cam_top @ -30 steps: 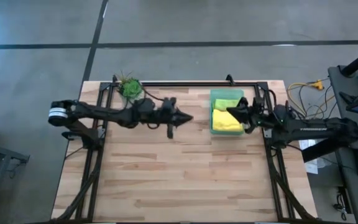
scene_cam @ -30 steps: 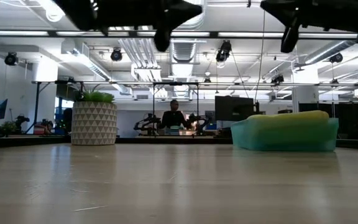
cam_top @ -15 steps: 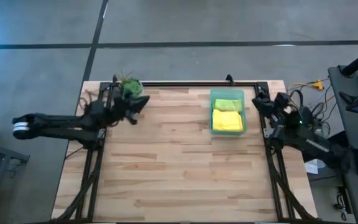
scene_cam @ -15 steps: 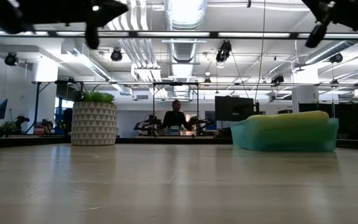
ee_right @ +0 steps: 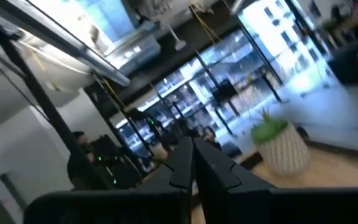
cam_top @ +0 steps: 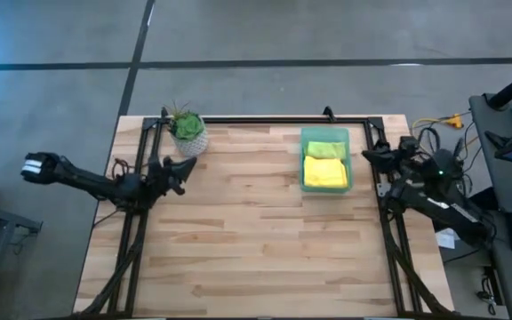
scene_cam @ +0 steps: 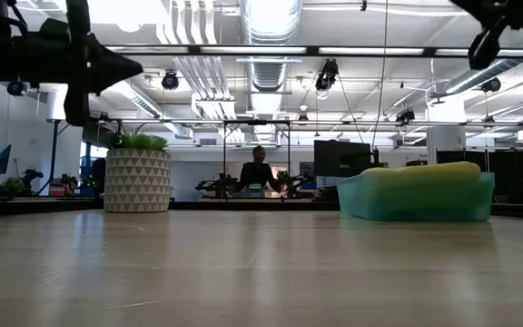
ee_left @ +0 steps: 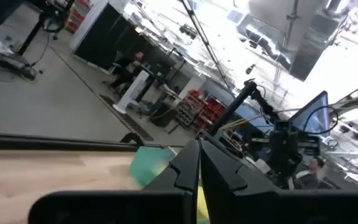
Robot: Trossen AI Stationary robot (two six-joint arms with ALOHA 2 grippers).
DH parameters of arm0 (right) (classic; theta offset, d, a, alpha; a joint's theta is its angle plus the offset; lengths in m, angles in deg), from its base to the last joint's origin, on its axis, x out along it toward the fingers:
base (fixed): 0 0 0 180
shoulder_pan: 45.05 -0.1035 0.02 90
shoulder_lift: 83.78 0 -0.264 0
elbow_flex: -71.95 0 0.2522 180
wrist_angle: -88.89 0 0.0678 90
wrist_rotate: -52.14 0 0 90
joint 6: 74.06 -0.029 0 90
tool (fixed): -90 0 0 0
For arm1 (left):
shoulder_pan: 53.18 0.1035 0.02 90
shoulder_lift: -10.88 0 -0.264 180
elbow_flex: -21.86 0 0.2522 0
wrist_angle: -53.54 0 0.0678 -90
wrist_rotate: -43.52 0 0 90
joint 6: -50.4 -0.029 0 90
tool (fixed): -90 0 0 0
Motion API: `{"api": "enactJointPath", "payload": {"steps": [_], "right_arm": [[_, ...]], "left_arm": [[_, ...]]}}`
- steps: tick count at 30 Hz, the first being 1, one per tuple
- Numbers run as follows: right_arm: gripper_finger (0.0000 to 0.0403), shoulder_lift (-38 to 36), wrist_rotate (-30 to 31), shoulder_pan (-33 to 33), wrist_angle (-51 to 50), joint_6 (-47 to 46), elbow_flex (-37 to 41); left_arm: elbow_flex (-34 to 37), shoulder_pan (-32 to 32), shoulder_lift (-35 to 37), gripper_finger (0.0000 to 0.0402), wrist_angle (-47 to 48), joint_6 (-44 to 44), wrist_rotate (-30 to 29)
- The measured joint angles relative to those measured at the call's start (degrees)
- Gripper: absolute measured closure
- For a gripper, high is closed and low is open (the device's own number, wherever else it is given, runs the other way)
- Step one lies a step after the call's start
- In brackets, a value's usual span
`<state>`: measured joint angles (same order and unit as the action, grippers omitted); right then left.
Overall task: Fold microfiber towels
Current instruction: Return to Home Position
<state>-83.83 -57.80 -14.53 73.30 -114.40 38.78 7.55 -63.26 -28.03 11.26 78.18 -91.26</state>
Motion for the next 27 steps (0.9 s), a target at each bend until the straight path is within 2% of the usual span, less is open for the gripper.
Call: {"api": "enactJointPath", "payload": {"steps": [3, 11, 13, 21, 24, 27], "right_arm": [[0.0394, 0.15, 0.31, -0.95, 1.46, -1.61, 2.79], [0.0394, -0.02, 0.54, -6.11, 30.67, -17.03, 17.19], [0.0394, 0.03, 1.87, -8.79, 33.8, -18.48, 19.01], [0.0394, 0.02, 10.92, -23.85, 31.35, -12.35, 18.86], [0.0394, 0.02, 14.05, -30.38, 24.3, -8.21, 18.87], [0.0394, 0.02, 17.32, -35.06, 15.09, -4.14, 18.89]], "left_arm": [[0.09, -1.47, -0.72, 0.0401, -0.08, 0.27, -2.57], [0.14, -1.58, -5.19, 0.0401, -4.93, 0.36, -2.42], [0.16, -1.6, -6.08, 0.0401, -5.94, 0.35, -2.17], [0.21, -2.06, -7.88, 0.0401, -6.99, 0.39, -2.03], [0.24, -2.18, -8.53, 0.0401, -6.9, 0.4, -1.46], [0.25, -2.19, -9.67, 0.0401, -6.37, 0.39, 2.25]]}}
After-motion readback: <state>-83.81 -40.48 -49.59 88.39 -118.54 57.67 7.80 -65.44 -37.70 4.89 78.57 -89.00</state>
